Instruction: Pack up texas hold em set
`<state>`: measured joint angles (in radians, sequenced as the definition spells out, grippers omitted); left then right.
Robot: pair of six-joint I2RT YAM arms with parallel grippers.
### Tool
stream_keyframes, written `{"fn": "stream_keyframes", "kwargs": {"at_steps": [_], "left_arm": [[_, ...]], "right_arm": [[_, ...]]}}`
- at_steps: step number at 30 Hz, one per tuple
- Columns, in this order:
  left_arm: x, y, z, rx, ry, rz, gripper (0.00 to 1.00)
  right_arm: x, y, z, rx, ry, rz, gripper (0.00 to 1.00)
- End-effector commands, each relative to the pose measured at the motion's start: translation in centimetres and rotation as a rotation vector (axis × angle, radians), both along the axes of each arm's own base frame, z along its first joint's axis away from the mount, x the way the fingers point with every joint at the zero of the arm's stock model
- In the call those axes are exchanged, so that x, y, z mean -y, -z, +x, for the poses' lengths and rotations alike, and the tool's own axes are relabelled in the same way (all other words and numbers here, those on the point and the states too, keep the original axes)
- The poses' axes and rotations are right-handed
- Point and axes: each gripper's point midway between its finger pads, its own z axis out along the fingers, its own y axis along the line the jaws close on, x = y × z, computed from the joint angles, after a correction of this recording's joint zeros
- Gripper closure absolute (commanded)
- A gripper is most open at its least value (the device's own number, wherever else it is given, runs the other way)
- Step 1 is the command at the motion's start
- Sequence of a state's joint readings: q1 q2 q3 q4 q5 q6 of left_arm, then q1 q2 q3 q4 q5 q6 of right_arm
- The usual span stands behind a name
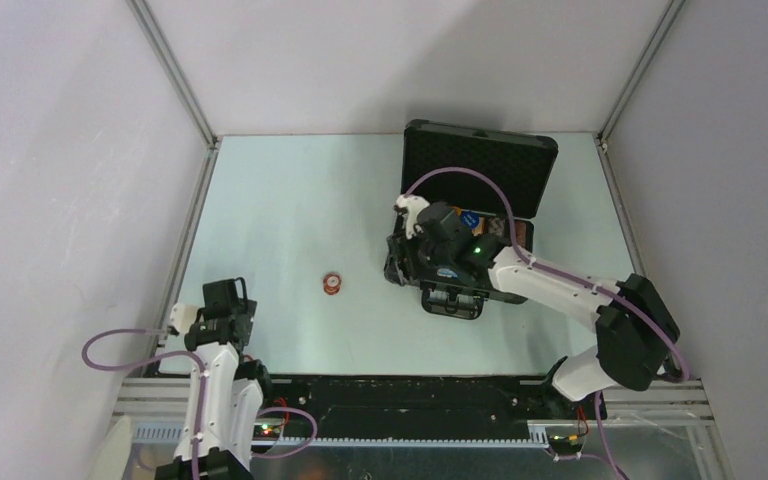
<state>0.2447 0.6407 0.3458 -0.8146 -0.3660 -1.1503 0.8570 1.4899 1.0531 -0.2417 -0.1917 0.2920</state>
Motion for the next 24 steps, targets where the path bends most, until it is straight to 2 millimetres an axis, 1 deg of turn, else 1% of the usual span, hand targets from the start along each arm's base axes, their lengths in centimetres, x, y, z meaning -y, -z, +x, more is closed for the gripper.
{"fn": "stream_keyframes", "kwargs": {"at_steps": [1,2,3,4,5,6,7,8,9,10,11,12,13,14,15,16,17,18,19,20,21,22,23,24], "left_arm": [[0.1,-1.2,0.4,0.024,0.025,-0.004,0.01],[0.3,-1.4,0.6,0.034,0.032,-0.011,0.01],[0.3,-2.0,1.0,0.051,0.042,-0.008,0.01],[0.4,-2.3,1.1,0.059,0.05,-0.009,0.01],[0.3,-3.0,1.5,0.073,0.064,0.001,0.01],[0.2,-3.4,1.7,0.08,0.072,0.009,0.01],[0.0,-4.3,2.1,0.092,0.089,0.026,0.01],[-0.1,-4.7,2.2,0.095,0.101,0.033,0.01],[-0.2,-5.6,2.6,0.102,0.12,0.049,0.01],[-0.2,-5.8,2.6,0.091,0.138,0.057,0.01],[-0.3,-6.7,2.9,0.106,0.148,0.067,0.01],[-0.4,-7.3,3.1,0.107,0.162,0.077,0.01],[-0.4,-7.6,3.1,0.109,0.17,0.082,0.01],[-0.5,-8.2,3.3,0.113,0.181,0.093,0.01],[-0.6,-8.5,3.3,0.115,0.187,0.099,0.0],[-0.7,-9.1,3.5,0.121,0.199,0.111,0.0],[-0.7,-9.3,3.6,0.122,0.205,0.116,0.0],[-0.8,-9.8,3.7,0.123,0.22,0.127,0.0],[-0.8,-10.0,3.8,0.121,0.228,0.131,0.0],[-0.8,-10.5,4.1,0.118,0.244,0.138,0.0],[-0.9,-10.6,4.1,0.114,0.251,0.14,0.0],[-0.9,-10.9,4.3,0.11,0.264,0.146,0.0],[-0.9,-11.0,4.3,0.105,0.269,0.147,0.0],[-1.0,-11.4,4.5,0.109,0.278,0.154,0.0]], "right_arm": [[4.1,-5.0,3.4,0.146,0.202,0.021,0.36],[5.1,-5.5,3.6,0.162,0.23,0.009,0.35],[6.7,-6.9,4.3,0.207,0.293,0.011,0.34],[8.1,-8.1,4.2,0.235,0.323,0.016,0.33],[10.2,-7.7,4.9,0.241,0.386,-0.018,0.33],[12.6,-8.2,5.3,0.256,0.456,-0.014,0.32],[14.1,-8.1,5.3,0.249,0.491,-0.021,0.32],[17.1,-8.0,5.5,0.244,0.575,-0.009,0.32],[18.6,-7.8,5.5,0.236,0.617,-0.004,0.31],[21.9,-7.7,5.6,0.245,0.707,0.005,0.31],[23.5,-7.5,5.5,0.259,0.749,0.0,0.31],[26.9,-7.1,5.3,0.288,0.847,-0.005,0.3],[28.6,-8.0,5.1,0.355,0.884,0.002,0.28],[31.4,-6.5,4.9,0.356,0.965,-0.034,0.27],[32.7,-7.3,4.7,0.418,0.996,-0.027,0.25],[34.6,-5.6,4.4,0.409,1.052,-0.052,0.25],[35.3,-6.5,4.4,0.474,1.06,-0.033,0.24],[36.2,-5.6,4.6,0.494,1.079,-0.03,0.24],[36.9,-5.8,4.5,0.529,1.101,-0.027,0.22],[37.6,-5.0,4.9,0.565,1.136,-0.024,0.21],[38.3,-3.0,4.7,0.559,1.172,-0.046,0.2],[38.6,-4.1,5.4,0.633,1.189,-0.009,0.2],[39.2,-1.8,5.2,0.612,1.224,-0.026,0.2],[39.5,-2.8,5.8,0.678,1.255,0.033,0.2]]}}
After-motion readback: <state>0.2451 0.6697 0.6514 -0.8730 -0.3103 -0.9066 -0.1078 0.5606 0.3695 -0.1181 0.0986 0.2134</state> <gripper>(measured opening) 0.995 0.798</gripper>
